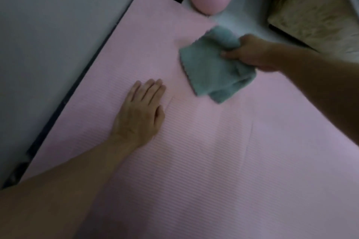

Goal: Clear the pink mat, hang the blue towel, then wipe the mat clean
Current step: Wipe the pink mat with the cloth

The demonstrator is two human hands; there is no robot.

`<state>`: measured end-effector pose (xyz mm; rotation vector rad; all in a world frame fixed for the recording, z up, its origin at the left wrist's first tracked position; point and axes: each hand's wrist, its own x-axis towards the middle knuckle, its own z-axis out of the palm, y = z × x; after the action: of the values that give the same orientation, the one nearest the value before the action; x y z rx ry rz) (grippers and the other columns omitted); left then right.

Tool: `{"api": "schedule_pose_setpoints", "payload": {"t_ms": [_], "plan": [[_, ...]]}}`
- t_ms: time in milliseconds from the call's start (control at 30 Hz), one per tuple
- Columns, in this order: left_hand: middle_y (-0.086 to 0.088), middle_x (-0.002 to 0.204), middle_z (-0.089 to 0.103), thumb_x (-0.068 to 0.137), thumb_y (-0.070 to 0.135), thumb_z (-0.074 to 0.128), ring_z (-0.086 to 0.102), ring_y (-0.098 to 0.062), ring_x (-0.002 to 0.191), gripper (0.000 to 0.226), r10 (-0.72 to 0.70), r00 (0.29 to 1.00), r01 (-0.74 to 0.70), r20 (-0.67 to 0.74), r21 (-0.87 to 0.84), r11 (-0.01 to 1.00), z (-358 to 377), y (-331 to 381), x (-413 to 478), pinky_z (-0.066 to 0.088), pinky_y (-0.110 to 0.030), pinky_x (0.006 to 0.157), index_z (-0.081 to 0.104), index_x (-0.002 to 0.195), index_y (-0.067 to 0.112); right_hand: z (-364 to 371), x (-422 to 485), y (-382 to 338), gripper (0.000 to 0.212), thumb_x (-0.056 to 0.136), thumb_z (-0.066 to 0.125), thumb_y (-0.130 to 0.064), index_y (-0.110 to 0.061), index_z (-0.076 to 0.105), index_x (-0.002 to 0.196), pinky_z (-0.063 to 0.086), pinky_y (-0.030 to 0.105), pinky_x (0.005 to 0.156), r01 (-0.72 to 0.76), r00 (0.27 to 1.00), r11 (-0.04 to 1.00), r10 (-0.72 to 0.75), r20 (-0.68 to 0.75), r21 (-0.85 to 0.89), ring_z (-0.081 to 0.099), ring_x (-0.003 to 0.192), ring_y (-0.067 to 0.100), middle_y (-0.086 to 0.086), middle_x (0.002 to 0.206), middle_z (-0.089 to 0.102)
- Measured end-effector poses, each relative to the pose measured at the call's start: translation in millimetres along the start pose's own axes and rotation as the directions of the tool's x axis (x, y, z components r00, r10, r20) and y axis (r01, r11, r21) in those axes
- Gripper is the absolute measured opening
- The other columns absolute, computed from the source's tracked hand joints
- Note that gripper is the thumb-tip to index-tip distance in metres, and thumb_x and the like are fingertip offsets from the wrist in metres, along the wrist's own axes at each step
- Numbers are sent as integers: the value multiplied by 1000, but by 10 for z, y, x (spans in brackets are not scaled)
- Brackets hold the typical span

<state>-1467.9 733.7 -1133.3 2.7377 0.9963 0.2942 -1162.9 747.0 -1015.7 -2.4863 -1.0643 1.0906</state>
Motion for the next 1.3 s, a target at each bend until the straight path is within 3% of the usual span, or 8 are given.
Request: {"api": "schedule_pose_setpoints", "payload": {"t_ms": [167,267,333,467,533,733,967,1300], "plan": [[-9,147,46,92,20,46,41,-25,138,51,1,999,-2,-35,-20,1000,-27,8,9,29,-49,114,48,140,3,-385,273,-79,53,80,62,-42,-12,61,124,52,35,94,40,874,999,-40,-484,-11,63,107,22,5,116,67],[-9,147,47,92,20,47,41,-24,138,51,3,998,-4,-65,-15,1000,-23,11,7,29,-49,114,48,140,3,-474,265,-253,41,84,45,-21,-12,60,121,50,40,88,107,739,944,-286,-610,-312,62,108,33,14,115,68],[-9,148,46,92,20,47,41,-24,138,51,3,997,-4,-77,-9,1000,-14,9,11,29,-48,115,48,140,3,-370,273,-343,36,88,43,-16,-9,56,121,47,44,87,96,727,887,-372,-577,-451,59,108,41,20,117,64],[-9,147,47,92,20,48,42,-24,137,51,-3,994,3,-105,-1,1000,24,-15,10,31,-48,114,49,140,3,188,346,-149,60,86,39,-31,-10,44,141,34,43,108,129,943,854,-263,-205,-504,46,128,39,21,140,49],[-10,147,47,93,21,47,43,-24,137,50,-8,993,8,-115,-4,1000,41,-20,1,31,-48,114,49,140,3,438,411,-15,62,91,45,-18,-19,29,151,25,43,116,99,971,862,-193,-142,-498,30,140,37,14,155,29],[-9,146,49,92,20,46,44,-24,136,49,-24,993,23,-116,-9,1000,21,-7,-11,31,-47,113,52,137,3,579,411,67,66,90,42,-4,-25,28,152,30,48,113,72,932,889,-221,-288,-452,37,133,43,15,155,27],[-7,147,47,92,22,46,42,-23,137,50,-18,996,19,-83,2,1000,-3,10,-10,28,-46,115,51,139,5,932,-174,217,68,81,38,-20,-20,35,149,37,50,104,213,908,851,-354,-225,-479,43,125,46,17,152,34],[-12,132,60,87,18,46,49,-27,130,43,-13,999,13,-36,0,1000,-93,25,-41,30,-46,115,62,123,1,1697,-1152,346,65,80,54,-3,-10,46,143,32,61,108,421,813,791,-546,-202,-444,33,137,46,19,148,43]]}}
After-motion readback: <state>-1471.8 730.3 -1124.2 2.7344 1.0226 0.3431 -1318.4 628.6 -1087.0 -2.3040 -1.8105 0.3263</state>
